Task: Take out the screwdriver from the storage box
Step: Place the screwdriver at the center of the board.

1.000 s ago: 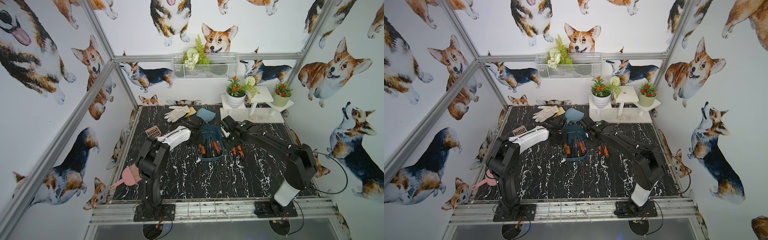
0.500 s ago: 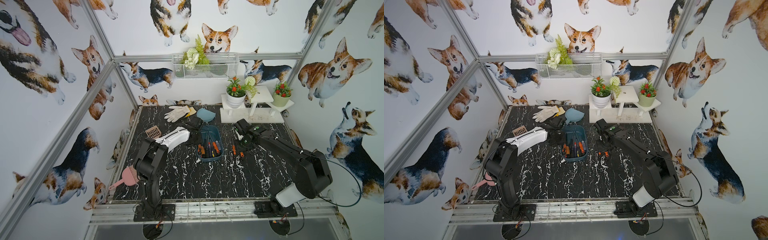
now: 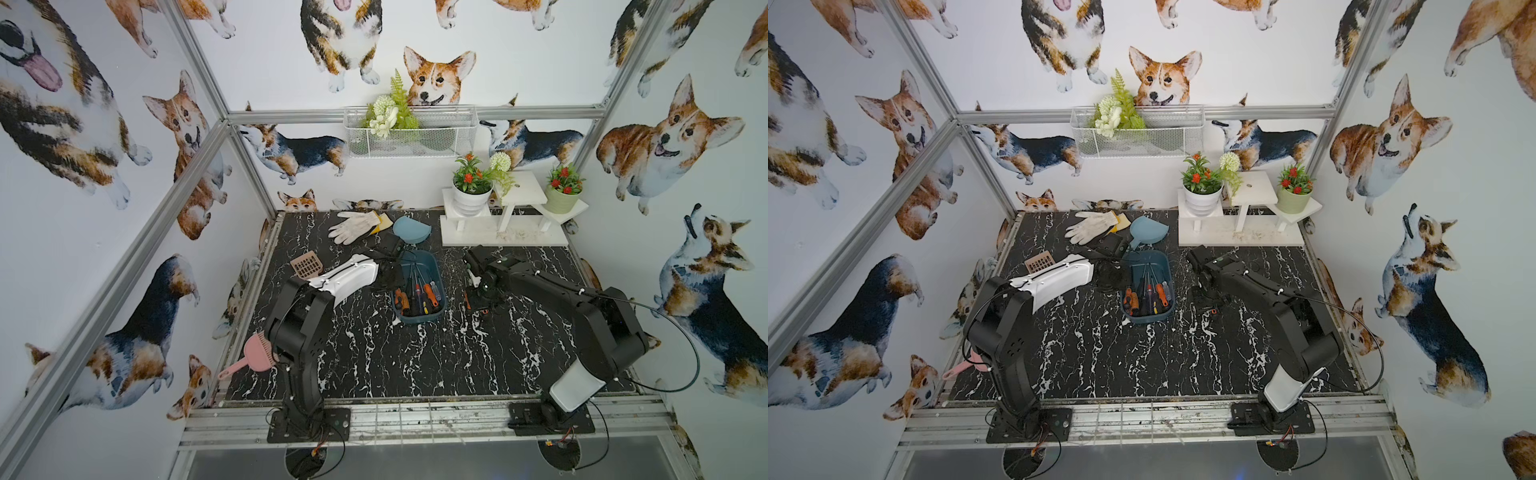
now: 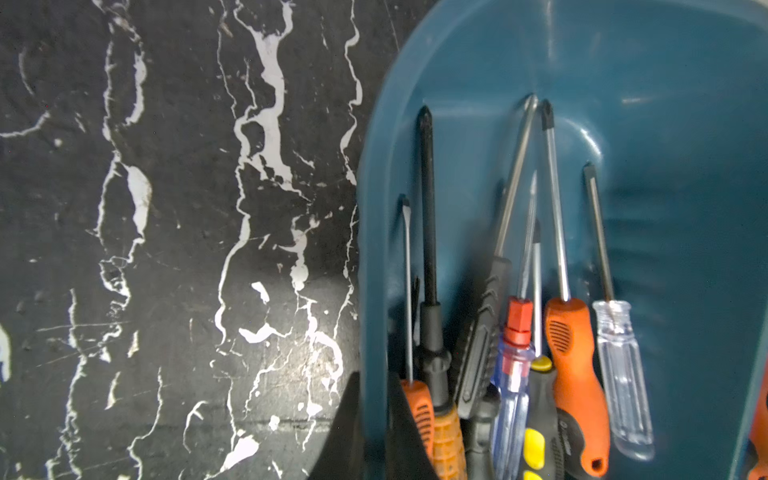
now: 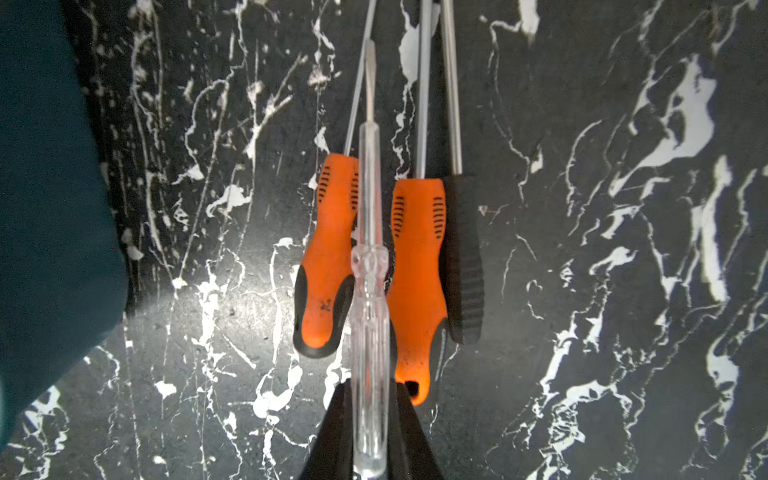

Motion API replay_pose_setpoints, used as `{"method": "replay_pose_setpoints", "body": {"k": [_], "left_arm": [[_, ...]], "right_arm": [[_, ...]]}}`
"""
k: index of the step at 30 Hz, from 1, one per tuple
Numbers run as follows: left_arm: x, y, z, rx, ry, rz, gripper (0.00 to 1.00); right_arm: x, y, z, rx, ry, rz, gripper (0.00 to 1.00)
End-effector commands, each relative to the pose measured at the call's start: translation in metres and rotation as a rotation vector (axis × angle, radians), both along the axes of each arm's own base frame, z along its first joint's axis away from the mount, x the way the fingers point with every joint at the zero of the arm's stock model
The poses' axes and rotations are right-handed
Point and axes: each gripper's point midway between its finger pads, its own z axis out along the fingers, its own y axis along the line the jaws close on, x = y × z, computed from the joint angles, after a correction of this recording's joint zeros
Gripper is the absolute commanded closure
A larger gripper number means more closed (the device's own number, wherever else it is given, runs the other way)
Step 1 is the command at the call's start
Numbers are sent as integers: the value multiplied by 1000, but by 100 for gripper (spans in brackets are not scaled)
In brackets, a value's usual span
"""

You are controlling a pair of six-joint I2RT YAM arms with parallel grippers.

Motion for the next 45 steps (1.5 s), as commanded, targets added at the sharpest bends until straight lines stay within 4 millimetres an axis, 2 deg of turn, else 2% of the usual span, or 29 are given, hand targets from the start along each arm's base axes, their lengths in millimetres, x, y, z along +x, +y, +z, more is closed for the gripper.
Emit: {"method": "replay_pose_setpoints", "body": {"k": [1, 9, 15, 24, 26, 33, 39, 45], "left_arm": [[4, 1, 6, -1, -25, 2, 100], [5, -1, 5, -6, -24, 3, 100], [5, 0, 6, -6, -24, 4, 100], [1, 2, 10, -14, -35, 13, 100], [0, 3, 10, -13, -35, 13, 100], [1, 2, 10, -18, -37, 16, 100], [0, 3, 11, -19, -39, 17, 100], [0, 2, 12, -24, -43, 20, 100]], "right_arm": [[3, 3, -6, 6, 4, -7, 100], [2, 0, -17, -17, 26, -16, 99], [2, 1, -21, -13, 38, -20, 85], [2, 3, -18, 0, 30, -28, 76], [2, 3, -17, 1, 26, -30, 68], [3, 3, -14, 10, 20, -33, 58], [3, 3, -8, 18, 4, -37, 54], [6, 14, 8, 99, -43, -32, 38]]}}
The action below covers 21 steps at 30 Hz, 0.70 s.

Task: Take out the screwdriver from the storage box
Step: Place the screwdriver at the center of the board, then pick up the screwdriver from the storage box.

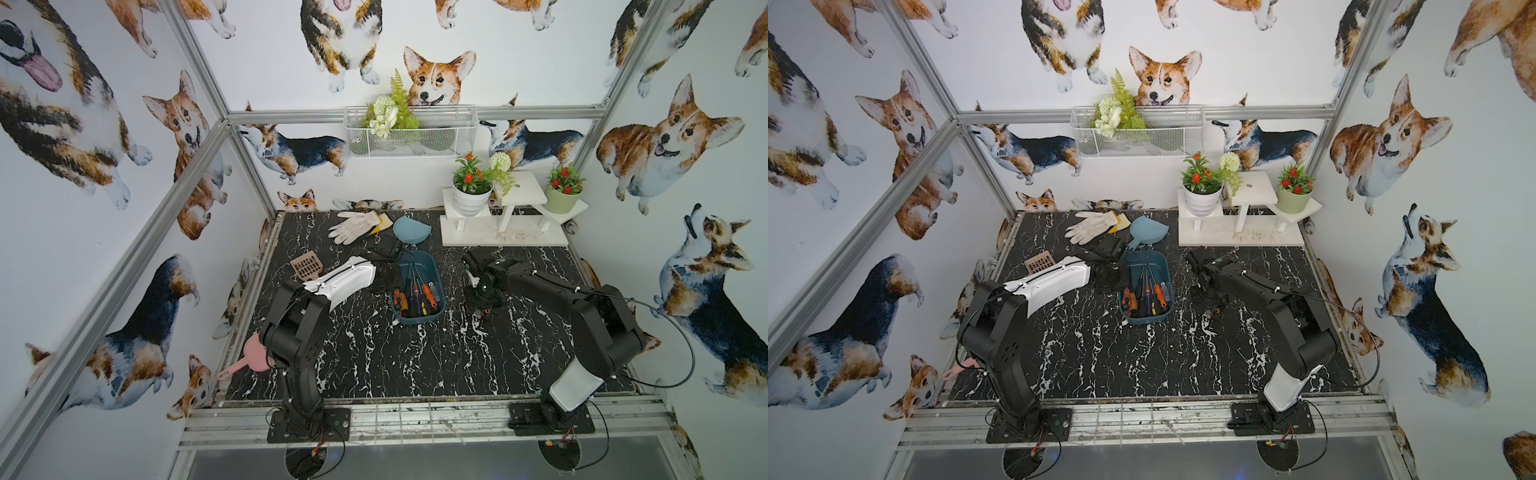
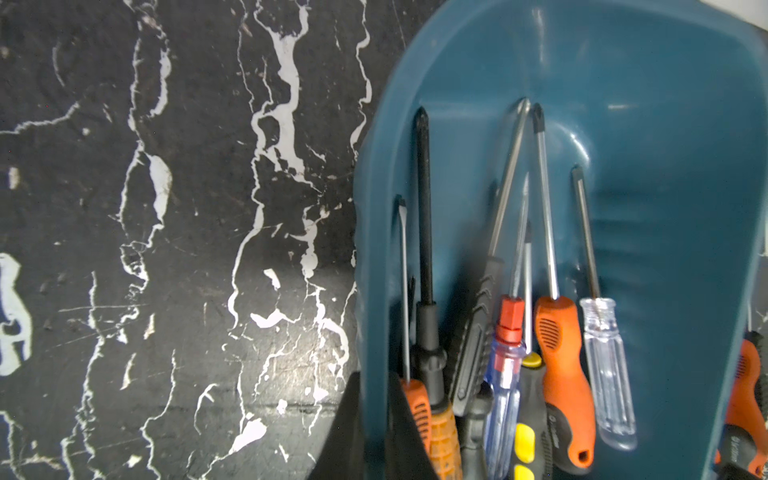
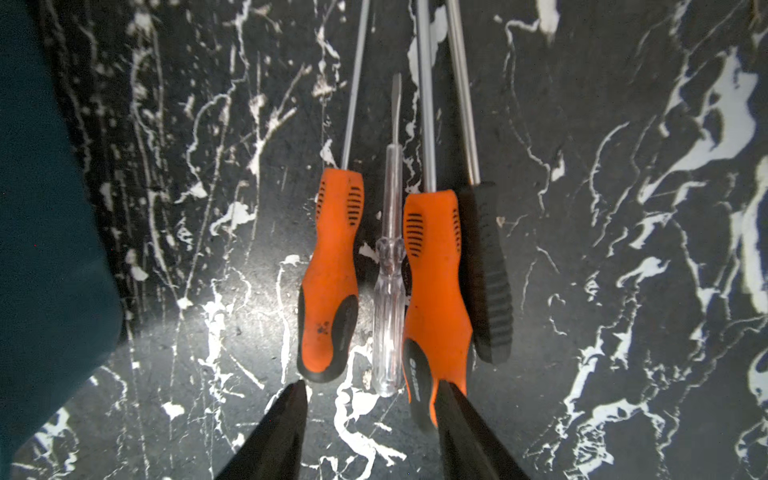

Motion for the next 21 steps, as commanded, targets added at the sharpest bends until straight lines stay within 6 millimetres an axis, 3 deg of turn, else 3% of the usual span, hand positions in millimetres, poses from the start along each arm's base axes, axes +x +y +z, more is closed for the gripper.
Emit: {"method": "replay_pose_setpoints", "body": {"k": [1, 10, 15, 21], "left_arm": [[5, -2, 5, -16, -27, 3, 100], [7, -5, 3, -33, -25, 6, 100], [8, -8, 6, -42, -32, 3, 100], [11, -10, 10, -60, -42, 9, 100]], "right_arm": [[5, 8, 13, 62, -41, -11, 33], [12, 38, 63, 225, -162, 35, 25], [10, 68, 92, 302, -193, 117, 24], [6, 114, 104, 375, -159, 211, 28]]}}
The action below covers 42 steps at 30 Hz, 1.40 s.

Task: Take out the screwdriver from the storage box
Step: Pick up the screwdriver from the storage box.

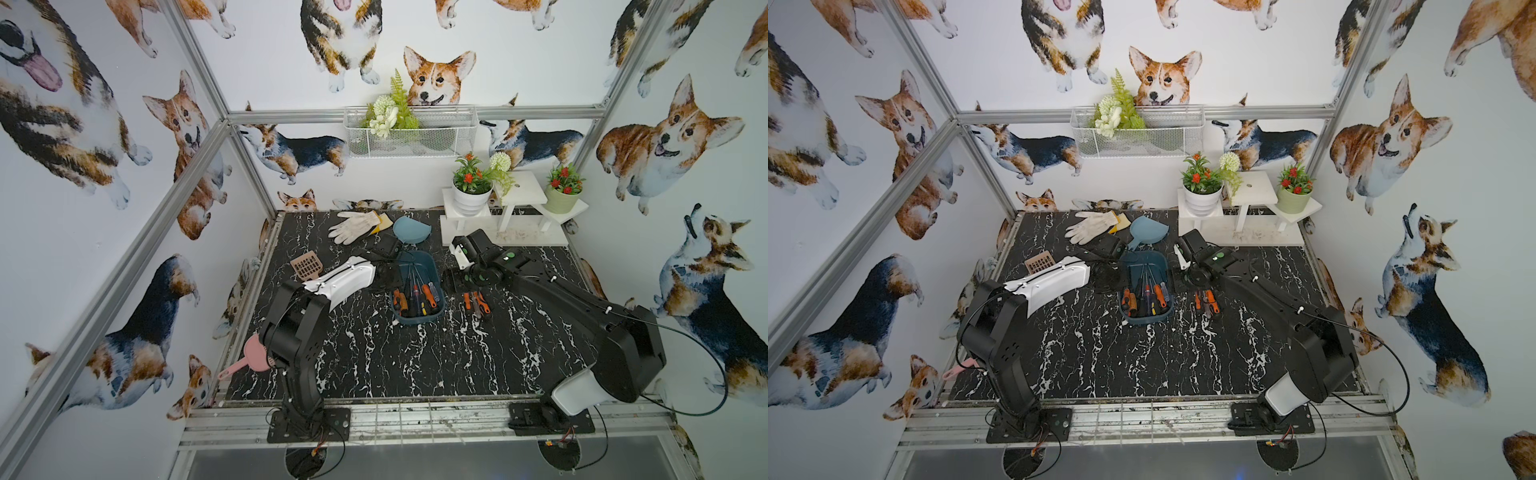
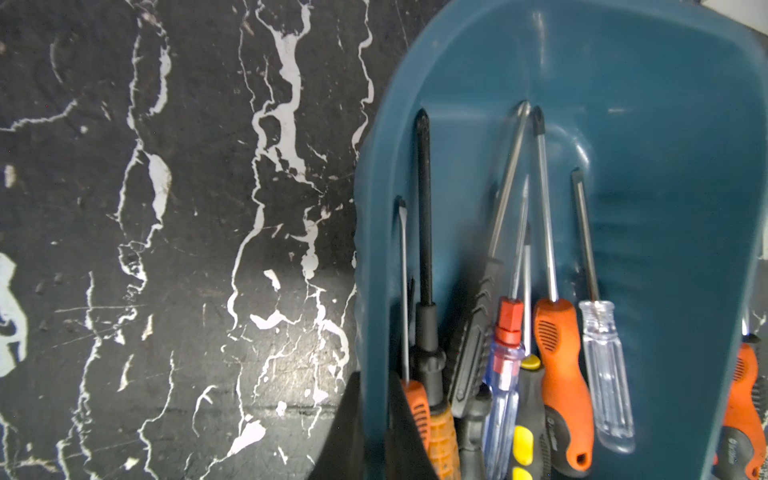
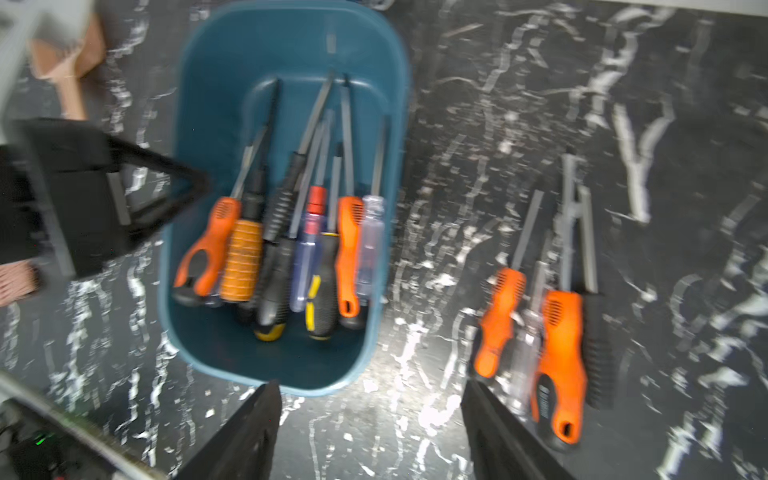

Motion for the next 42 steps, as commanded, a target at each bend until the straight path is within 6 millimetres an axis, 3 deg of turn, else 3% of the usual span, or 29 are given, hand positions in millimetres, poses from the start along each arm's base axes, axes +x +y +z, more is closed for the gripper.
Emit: {"method": "replay_pose_setpoints", "body": {"k": [1, 8, 13, 26, 42], "left_arm": [[11, -8, 12, -46, -47, 5, 100], [11, -10, 14, -55, -51, 6, 100], [10, -10, 12, -58, -46, 6, 100], [8, -9, 9, -58, -42, 6, 100], [5, -5, 10, -43, -46, 6, 100]], "right_arm": [[-3, 28, 6, 66, 31, 65, 28], [-7, 69, -1, 156, 106, 128, 31], [-11, 80, -21, 170, 164, 119, 32], [12, 57, -79, -112, 218, 28, 54], [23, 33, -122, -319, 246, -27, 63]]}}
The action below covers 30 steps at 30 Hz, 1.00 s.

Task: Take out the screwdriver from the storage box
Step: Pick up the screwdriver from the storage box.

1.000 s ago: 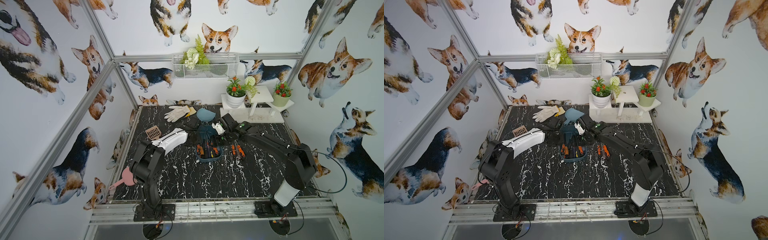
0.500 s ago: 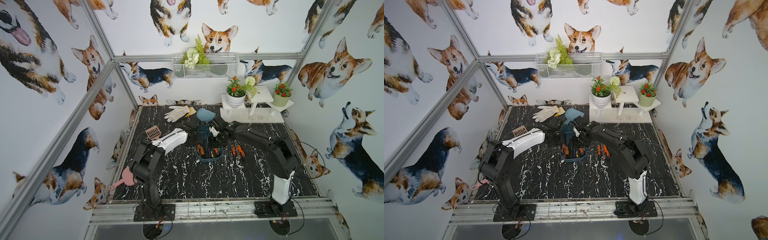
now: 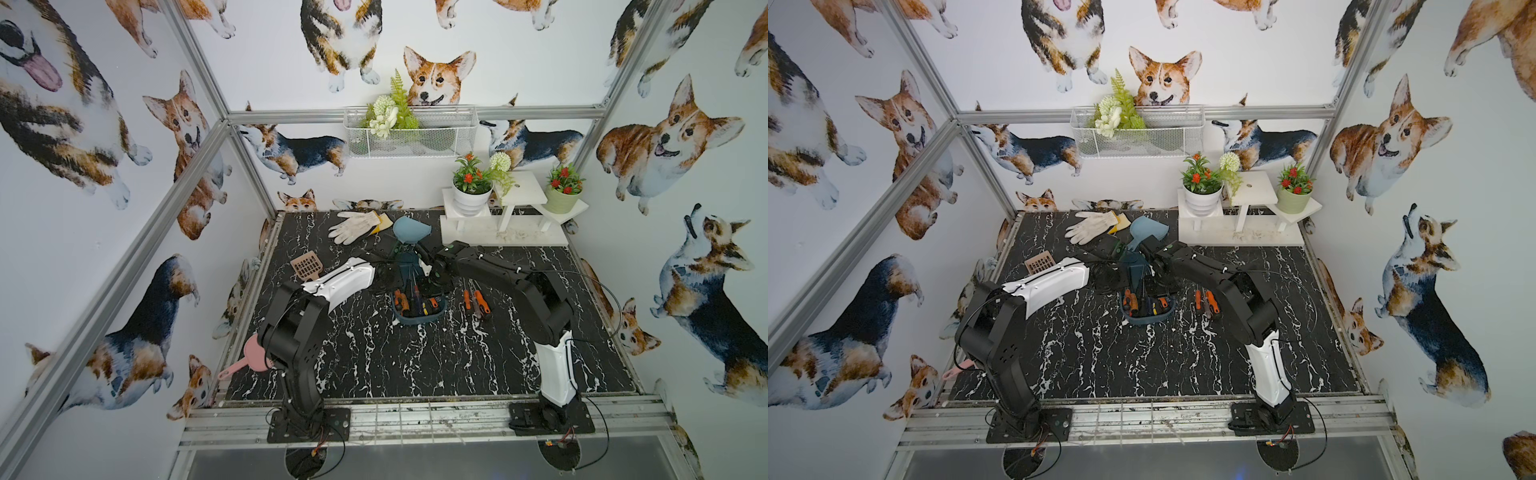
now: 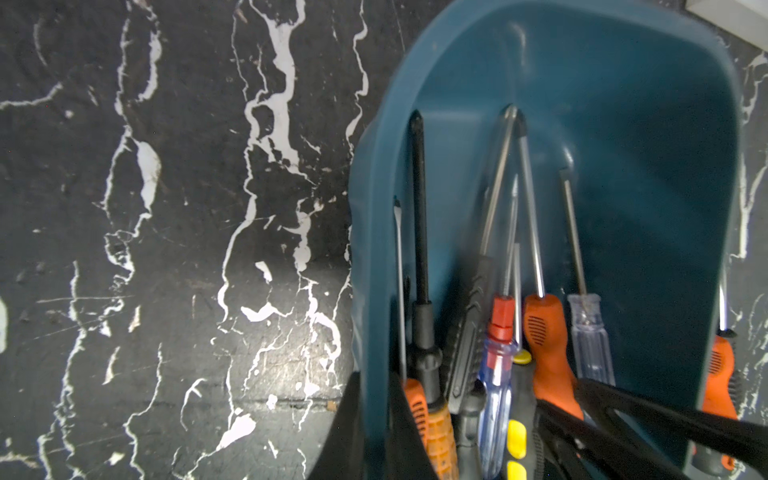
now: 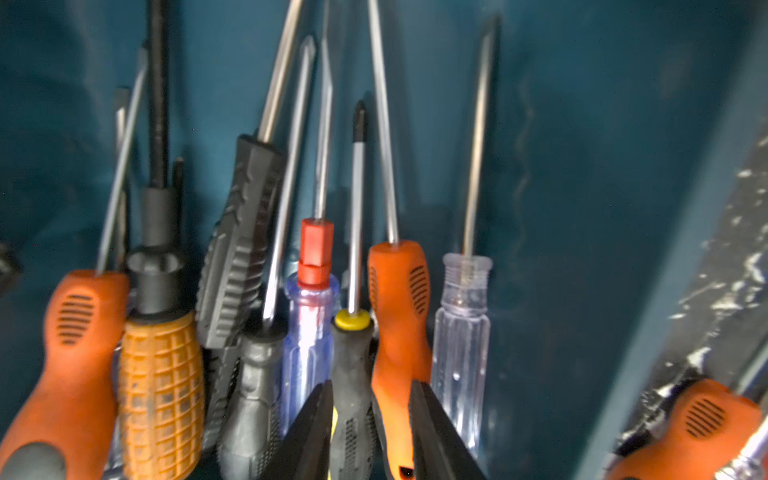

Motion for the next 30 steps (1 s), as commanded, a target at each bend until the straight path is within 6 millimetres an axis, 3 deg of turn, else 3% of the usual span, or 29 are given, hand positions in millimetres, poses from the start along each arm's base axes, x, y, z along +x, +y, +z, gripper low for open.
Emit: {"method": "replay_pose_setpoints", "body": {"k": [1, 15, 21, 27, 30], "left_arm": [[8, -4, 10, -21, -48, -6, 100], [8, -1, 12, -12, -51, -2, 100], [8, -2, 14, -11, -54, -2, 100], [8, -2, 12, -12, -51, -4, 100], [9, -3, 13, -15, -52, -4, 100]], "right_arm": [[-2, -22, -14, -119, 6, -24, 63], [-9, -37, -51, -246, 78, -9, 63], [-9, -39, -53, -260, 81, 4, 69], [-6, -49, -52, -329, 60, 31, 55], [-8, -52, -58, -349, 75, 42, 64]]}}
